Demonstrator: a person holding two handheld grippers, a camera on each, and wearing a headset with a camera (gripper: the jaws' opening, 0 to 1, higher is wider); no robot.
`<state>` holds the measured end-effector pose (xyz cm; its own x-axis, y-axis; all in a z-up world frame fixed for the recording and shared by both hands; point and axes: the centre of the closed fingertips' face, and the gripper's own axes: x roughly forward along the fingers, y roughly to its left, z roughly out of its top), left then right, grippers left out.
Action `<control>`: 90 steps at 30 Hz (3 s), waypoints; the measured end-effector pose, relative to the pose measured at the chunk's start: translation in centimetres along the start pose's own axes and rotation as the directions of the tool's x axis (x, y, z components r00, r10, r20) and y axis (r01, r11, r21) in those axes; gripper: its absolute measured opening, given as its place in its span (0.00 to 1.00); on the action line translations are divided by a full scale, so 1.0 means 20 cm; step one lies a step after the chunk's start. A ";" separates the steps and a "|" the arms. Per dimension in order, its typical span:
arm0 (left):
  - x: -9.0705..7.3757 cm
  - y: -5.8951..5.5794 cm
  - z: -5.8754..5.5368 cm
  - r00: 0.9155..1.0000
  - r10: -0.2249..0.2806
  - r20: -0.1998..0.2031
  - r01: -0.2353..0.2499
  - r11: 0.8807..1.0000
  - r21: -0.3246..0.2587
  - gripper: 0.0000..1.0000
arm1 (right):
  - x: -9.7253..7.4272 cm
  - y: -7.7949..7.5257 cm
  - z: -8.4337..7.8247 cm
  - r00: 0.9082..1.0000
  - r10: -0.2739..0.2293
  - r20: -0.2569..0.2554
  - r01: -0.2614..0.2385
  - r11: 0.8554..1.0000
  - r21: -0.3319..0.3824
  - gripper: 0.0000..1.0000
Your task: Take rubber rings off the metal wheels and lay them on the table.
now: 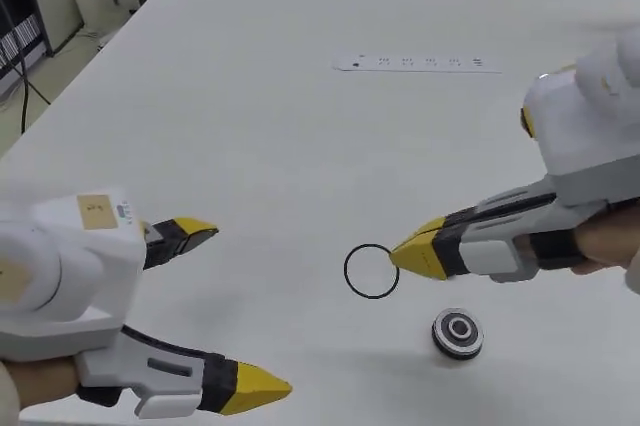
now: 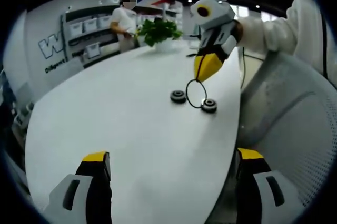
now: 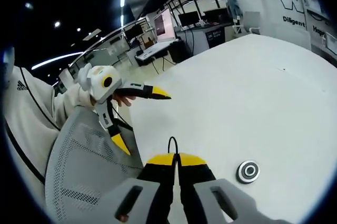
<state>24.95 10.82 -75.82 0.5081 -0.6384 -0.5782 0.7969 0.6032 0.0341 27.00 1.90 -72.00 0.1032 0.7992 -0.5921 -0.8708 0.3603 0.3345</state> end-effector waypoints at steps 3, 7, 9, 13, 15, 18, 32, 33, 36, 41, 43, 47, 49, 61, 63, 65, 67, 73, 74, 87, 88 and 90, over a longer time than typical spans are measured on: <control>0.00 -0.01 0.00 1.000 -0.006 -0.004 0.006 1.000 0.001 1.00 | 0.03 0.00 -0.02 1.000 0.003 -0.007 -0.003 1.000 0.007 0.00; 0.00 -0.01 0.00 1.000 -0.009 -0.003 0.009 1.000 0.006 1.00 | 0.06 -0.03 -0.07 0.999 -0.022 -0.030 0.022 1.000 0.002 0.00; 0.01 -0.01 0.00 1.000 -0.011 -0.005 0.011 1.000 0.003 1.00 | 0.07 -0.03 -0.09 0.999 -0.011 -0.037 0.012 1.000 0.013 0.00; 0.01 -0.02 0.00 1.000 -0.015 -0.009 0.015 1.000 0.002 1.00 | 0.09 -0.05 -0.13 0.998 -0.014 -0.053 0.015 1.000 0.026 0.00; 0.01 -0.03 -0.01 1.000 -0.021 -0.013 0.021 1.000 0.006 1.00 | 0.10 -0.06 -0.15 0.998 -0.017 -0.063 0.019 0.999 0.032 0.00; 0.01 -0.03 -0.01 1.000 -0.025 -0.017 0.026 1.000 0.006 1.00 | 0.11 -0.07 -0.16 0.998 -0.014 -0.066 0.017 0.999 0.044 0.00; 0.02 -0.04 -0.02 0.999 -0.037 -0.023 0.037 0.999 -0.002 0.98 | 0.16 -0.12 -0.23 0.997 -0.030 -0.077 0.037 0.995 0.095 0.00; 0.02 -0.04 -0.02 0.999 -0.037 -0.024 0.037 0.999 -0.003 0.98 | 0.16 -0.12 -0.24 0.996 -0.027 -0.079 0.035 0.994 0.100 0.00; 0.02 -0.04 -0.02 0.999 -0.036 -0.024 0.036 0.999 -0.004 0.98 | 0.17 -0.13 -0.25 0.996 -0.025 -0.086 0.035 0.994 0.108 0.00; 0.03 -0.04 -0.02 0.999 -0.036 -0.025 0.036 0.999 -0.007 0.98 | 0.18 -0.16 -0.27 0.994 -0.051 -0.091 0.061 0.993 0.102 0.00; 0.03 -0.04 -0.02 0.999 -0.037 -0.032 0.037 0.999 -0.013 0.97 | 0.18 -0.18 -0.26 0.995 -0.065 -0.078 0.073 0.991 0.111 0.00; 0.03 -0.04 -0.02 0.999 -0.037 -0.031 0.037 0.999 -0.009 0.97 | 0.18 -0.20 -0.28 0.993 -0.082 -0.082 0.091 0.990 0.110 0.00; 0.03 -0.04 -0.02 0.999 -0.035 -0.031 0.035 0.999 -0.009 0.97 | 0.18 -0.21 -0.28 0.992 -0.091 -0.085 0.100 0.989 0.107 0.00; 0.03 -0.04 -0.03 0.999 -0.034 -0.039 0.033 0.999 -0.008 0.97 | 0.19 -0.23 -0.30 0.990 -0.109 -0.088 0.117 0.989 0.092 0.03; 0.03 -0.04 -0.03 0.999 -0.033 -0.042 0.033 0.999 -0.005 0.97 | 0.19 -0.23 -0.29 0.990 -0.112 -0.086 0.120 0.989 0.089 0.04; 0.03 -0.04 -0.03 0.999 -0.032 -0.044 0.032 0.999 -0.005 0.97 | 0.18 -0.23 -0.28 0.990 -0.114 -0.079 0.121 0.988 0.092 0.04; 0.02 -0.04 -0.03 0.999 -0.031 -0.043 0.030 1.000 -0.004 0.97 | 0.16 -0.24 -0.27 0.990 -0.120 -0.068 0.126 0.988 0.091 0.04; 0.02 -0.04 -0.03 0.998 -0.028 -0.049 0.028 1.000 -0.002 0.96 | 0.13 -0.26 -0.22 0.990 -0.135 -0.033 0.138 0.988 0.074 0.05; 0.02 -0.04 -0.03 0.998 -0.028 -0.050 0.028 1.000 -0.001 0.96 | 0.13 -0.26 -0.22 0.990 -0.137 -0.028 0.139 0.988 0.073 0.06; 0.02 -0.03 -0.04 0.998 -0.027 -0.057 0.027 1.000 -0.004 0.96 | 0.04 -0.30 -0.11 0.984 -0.171 0.056 0.166 0.983 0.075 0.12; 0.02 -0.03 -0.04 0.998 -0.028 -0.058 0.028 1.000 -0.004 0.96 | 0.03 -0.30 -0.10 0.983 -0.174 0.065 0.168 0.983 0.078 0.13; 0.02 -0.03 -0.05 0.998 -0.028 -0.060 0.028 1.000 -0.005 0.96 | 0.01 -0.31 -0.09 0.980 -0.181 0.078 0.174 0.981 0.082 0.14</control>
<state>24.32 10.61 -76.85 0.4649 -0.6256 -0.6265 0.8091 0.5875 0.0138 31.61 -0.99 -75.56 0.2961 0.7563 -0.5834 -0.7974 0.5320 0.2849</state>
